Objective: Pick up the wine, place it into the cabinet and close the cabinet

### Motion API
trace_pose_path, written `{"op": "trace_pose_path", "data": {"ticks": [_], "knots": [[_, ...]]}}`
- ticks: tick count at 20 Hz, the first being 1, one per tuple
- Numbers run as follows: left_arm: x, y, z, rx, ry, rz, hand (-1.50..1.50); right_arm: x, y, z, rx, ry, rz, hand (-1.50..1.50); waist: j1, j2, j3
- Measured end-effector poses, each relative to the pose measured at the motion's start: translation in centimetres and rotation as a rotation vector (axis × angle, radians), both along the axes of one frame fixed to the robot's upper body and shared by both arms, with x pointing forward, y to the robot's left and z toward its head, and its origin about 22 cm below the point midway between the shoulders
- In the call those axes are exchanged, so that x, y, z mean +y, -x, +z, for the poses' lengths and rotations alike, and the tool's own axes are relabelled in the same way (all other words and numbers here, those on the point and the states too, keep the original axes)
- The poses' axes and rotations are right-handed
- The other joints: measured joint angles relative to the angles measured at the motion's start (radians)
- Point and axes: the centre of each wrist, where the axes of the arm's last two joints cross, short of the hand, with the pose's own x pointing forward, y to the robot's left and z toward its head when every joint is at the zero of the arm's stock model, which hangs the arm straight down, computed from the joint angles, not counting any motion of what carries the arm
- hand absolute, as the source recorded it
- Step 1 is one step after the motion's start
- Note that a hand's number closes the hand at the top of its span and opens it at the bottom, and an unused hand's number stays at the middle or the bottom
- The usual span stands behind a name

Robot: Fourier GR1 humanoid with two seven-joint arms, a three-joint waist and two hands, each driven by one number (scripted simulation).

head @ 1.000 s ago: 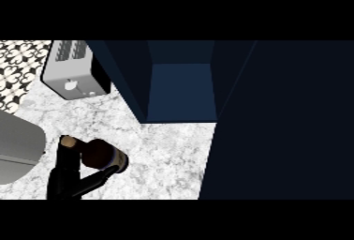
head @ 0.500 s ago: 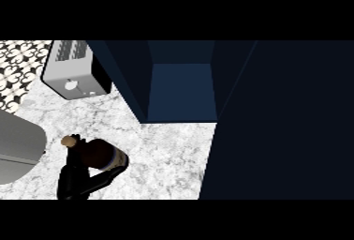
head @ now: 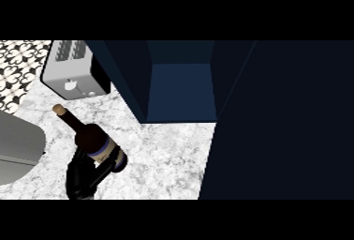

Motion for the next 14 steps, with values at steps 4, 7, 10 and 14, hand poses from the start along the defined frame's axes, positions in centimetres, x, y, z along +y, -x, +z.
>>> {"op": "trace_pose_path", "data": {"ticks": [4, 7, 10, 14], "knots": [[0.0, 0.1, -0.4, -0.015, -0.016, 0.005, 1.50, -0.2, -0.1, 0.0, -0.008, 0.012, -0.013, -1.50, 0.003, 0.001, 0.000], [-0.4, 0.1, -0.5, -0.027, -0.050, 0.013, 1.50, -0.2, 0.1, -0.4, -0.009, 0.006, -0.010, -1.50, 0.003, 0.000, 0.001], [0.8, -0.4, -0.3, -0.068, -0.076, -0.070, 1.50, -0.2, 0.1, -0.4, -0.016, 0.010, -0.011, -1.50, -0.001, 0.000, 0.000], [1.9, -0.1, -0.5, -0.152, -0.106, -0.282, 1.50, -0.2, -0.1, -0.4, -0.034, 0.005, -0.012, -1.50, -0.007, -0.001, -0.001]]}}
